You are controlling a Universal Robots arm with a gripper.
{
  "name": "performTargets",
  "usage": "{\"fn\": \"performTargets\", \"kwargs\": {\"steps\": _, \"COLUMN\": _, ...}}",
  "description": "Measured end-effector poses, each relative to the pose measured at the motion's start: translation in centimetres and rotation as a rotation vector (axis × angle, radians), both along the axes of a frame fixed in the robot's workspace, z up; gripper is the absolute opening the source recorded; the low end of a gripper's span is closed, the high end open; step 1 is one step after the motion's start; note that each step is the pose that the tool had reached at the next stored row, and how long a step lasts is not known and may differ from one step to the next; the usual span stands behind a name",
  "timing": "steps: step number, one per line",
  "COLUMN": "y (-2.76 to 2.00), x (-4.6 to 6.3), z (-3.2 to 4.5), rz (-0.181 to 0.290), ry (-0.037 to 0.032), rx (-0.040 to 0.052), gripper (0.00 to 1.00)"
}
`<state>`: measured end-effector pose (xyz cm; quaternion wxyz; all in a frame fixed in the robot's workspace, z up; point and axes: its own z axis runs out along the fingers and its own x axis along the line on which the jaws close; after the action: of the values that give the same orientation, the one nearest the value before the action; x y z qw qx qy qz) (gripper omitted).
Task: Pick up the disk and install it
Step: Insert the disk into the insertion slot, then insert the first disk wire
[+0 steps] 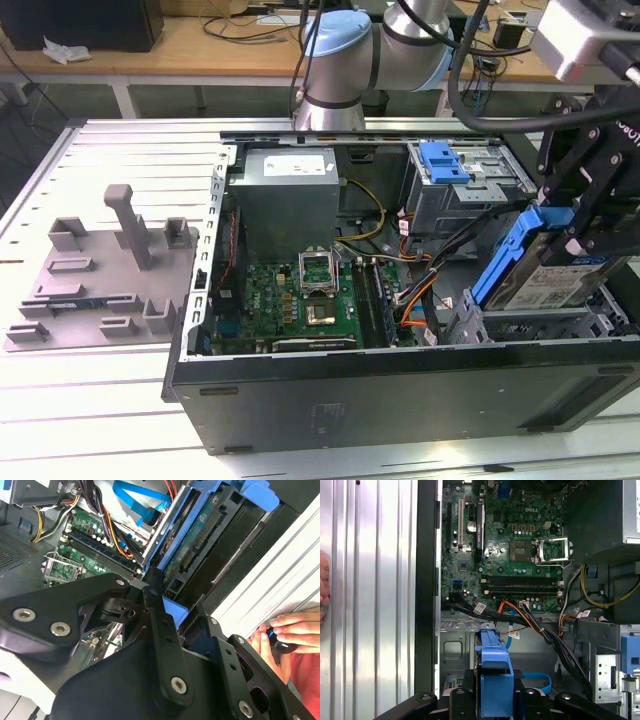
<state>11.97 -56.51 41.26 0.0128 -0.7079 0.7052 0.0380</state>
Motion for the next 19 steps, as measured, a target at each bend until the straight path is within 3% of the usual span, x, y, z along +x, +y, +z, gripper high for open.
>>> {"fn": "performTargets", "kwargs": {"steps": 6, "y": -0.13, "x": -0.1, "z": -1.40, "rz": 0.000, "ry": -0.0009, "rx": -0.0001, "gripper": 0.38}}
{"fn": "performTargets", "kwargs": {"steps": 7, "y": -0.17, "x": -0.1, "z": -1.47, "rz": 0.000, "ry": -0.0009, "rx": -0.0001, "gripper": 0.51}}
{"fn": "performTargets", "kwargs": {"steps": 19, "y": -0.18, "x": -0.1, "z": -1.55, "rz": 0.000, "ry": -0.0009, "rx": -0.0001, "gripper": 0.51}}
